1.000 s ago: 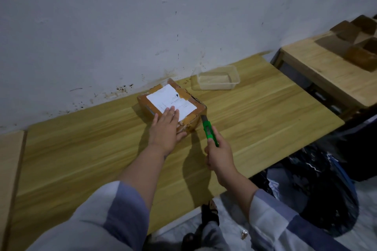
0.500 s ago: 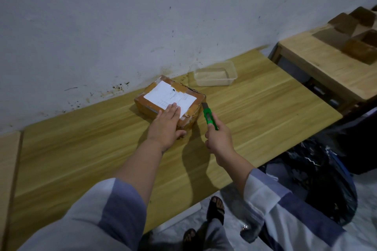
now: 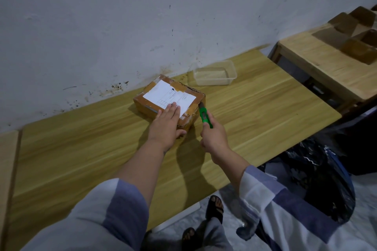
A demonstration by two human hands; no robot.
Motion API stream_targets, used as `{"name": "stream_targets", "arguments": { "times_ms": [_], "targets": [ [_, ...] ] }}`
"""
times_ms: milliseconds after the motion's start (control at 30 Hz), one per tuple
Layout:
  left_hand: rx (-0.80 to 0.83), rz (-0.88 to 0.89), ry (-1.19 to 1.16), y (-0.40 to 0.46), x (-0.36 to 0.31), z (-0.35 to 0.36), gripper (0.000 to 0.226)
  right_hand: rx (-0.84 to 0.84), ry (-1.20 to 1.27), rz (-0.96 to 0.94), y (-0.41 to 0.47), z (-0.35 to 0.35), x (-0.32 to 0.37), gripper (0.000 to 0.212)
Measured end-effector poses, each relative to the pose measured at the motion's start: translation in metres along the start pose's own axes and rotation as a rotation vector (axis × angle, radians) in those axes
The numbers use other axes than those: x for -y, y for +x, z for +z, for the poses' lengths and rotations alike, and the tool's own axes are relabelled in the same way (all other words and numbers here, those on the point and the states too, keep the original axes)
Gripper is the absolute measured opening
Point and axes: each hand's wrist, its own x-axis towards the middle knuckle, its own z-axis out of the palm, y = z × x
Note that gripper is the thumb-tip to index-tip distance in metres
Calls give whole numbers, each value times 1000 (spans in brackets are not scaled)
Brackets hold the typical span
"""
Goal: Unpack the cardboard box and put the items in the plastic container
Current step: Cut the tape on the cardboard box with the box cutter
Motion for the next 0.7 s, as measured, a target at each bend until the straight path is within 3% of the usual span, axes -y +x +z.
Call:
{"name": "stream_targets", "arguments": {
  "times_ms": [367,700],
  "targets": [
    [14,-17,-20,1,-1,0,85,70,16,-5,-61,3,-19,48],
    [47,-21,-23,0,-2,-3,85,141,81,120,-85,-14,-3,48]
  ]
}}
